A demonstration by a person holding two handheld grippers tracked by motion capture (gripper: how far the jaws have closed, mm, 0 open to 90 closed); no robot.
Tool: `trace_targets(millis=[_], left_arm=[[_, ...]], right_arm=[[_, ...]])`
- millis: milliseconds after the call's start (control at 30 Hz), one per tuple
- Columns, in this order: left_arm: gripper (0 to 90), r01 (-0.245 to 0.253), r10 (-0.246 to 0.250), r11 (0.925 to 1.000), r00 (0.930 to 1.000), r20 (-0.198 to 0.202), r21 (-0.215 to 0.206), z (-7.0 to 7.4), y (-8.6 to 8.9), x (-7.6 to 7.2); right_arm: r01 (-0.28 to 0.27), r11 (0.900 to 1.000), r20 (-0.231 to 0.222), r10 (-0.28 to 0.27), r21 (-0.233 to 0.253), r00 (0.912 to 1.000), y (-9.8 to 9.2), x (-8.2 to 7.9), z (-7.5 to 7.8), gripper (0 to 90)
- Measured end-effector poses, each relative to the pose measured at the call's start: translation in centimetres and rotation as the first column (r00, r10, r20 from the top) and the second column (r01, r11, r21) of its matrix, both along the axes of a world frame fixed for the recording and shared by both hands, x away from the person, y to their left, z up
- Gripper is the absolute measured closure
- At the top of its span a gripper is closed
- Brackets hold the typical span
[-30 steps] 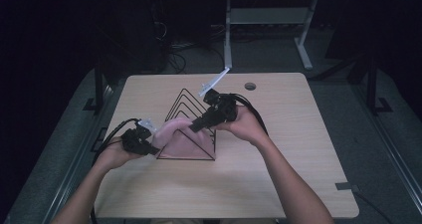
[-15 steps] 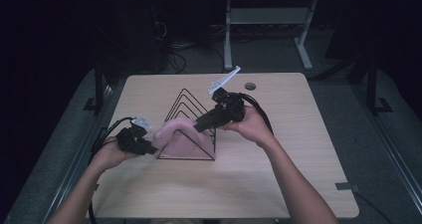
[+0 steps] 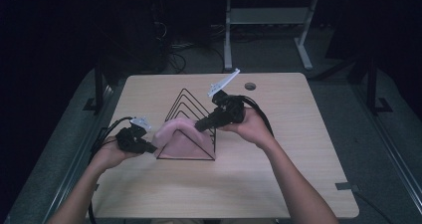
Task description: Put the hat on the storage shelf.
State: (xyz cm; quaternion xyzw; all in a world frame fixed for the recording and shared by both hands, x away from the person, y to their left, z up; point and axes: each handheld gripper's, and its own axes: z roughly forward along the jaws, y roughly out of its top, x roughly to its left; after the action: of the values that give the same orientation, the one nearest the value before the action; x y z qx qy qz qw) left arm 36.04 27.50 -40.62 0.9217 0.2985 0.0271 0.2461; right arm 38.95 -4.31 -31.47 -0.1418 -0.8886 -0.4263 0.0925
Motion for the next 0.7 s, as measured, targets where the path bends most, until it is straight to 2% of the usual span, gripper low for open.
trace_targets(millis=[67, 100, 200, 233, 333, 400, 433, 500, 633, 700], left_arm=[[85.3, -0.003, 0.003, 1.0000, 1.0000, 0.002, 0.001, 0.0, 0.0, 0.0], [84.8, -0.008, 0.008, 1.0000, 1.0000, 0.001, -0.002, 0.1, 0.0, -0.1], [76.5, -0.004, 0.004, 1.0000, 1.0000, 0.007, 0.002, 0.2, 0.1, -0.2], [72.8, -0.005, 0.005, 1.0000, 0.9998, 0.020, 0.007, 0.3, 0.3, -0.3], [66.7, -0.012, 0.012, 0.9999, 0.9998, 0.019, 0.001, 0.6, 0.5, -0.4], [64.3, -0.007, 0.007, 1.0000, 0.9997, 0.022, 0.004, 0.8, 0.6, -0.3], [63.0, -0.017, 0.017, 0.9998, 0.9996, 0.022, -0.015, 0.8, 0.6, -0.4], [61.7, -0.017, 0.017, 0.9995, 0.9996, 0.021, -0.027, 1.0, 0.7, -0.4], [58.2, -0.019, 0.020, 0.9996, 0.9997, 0.016, -0.021, 1.3, 0.9, -0.5], [57.5, -0.031, 0.031, 0.9988, 0.9994, 0.015, -0.039, 1.3, 0.9, -0.7]], right_arm=[[0.005, 1.000, -0.013, -0.005, -0.002, 0.9999, 0.2, -0.1, 0.1, 82.7], [-0.001, 1.000, -0.008, 0.001, 0.001, 1.0000, 0.2, 0.0, 0.0, 79.3], [0.010, 1.000, -0.006, -0.010, 0.014, 0.9999, 0.1, 0.0, 0.1, 68.8], [0.015, 1.000, -0.024, -0.014, 0.025, 0.9996, -0.1, 0.0, 0.2, 66.1], [0.038, 0.999, -0.047, -0.037, 0.030, 0.9982, -0.9, 0.1, 0.4, 58.9], [0.050, 0.998, -0.038, -0.049, 0.025, 0.9981, -1.4, 0.1, 0.4, 55.9], [0.056, 0.998, -0.035, -0.055, 0.025, 0.9979, -1.7, 0.1, 0.4, 54.8], [0.073, 0.997, -0.033, -0.072, 0.025, 0.9969, -2.3, 0.0, 0.4, 51.4], [0.120, 0.993, -0.037, -0.119, 0.022, 0.9922, -3.6, -0.1, 0.3, 45.3], [0.135, 0.991, -0.035, -0.134, 0.024, 0.9903, -4.3, -0.2, 0.1, 42.7]])
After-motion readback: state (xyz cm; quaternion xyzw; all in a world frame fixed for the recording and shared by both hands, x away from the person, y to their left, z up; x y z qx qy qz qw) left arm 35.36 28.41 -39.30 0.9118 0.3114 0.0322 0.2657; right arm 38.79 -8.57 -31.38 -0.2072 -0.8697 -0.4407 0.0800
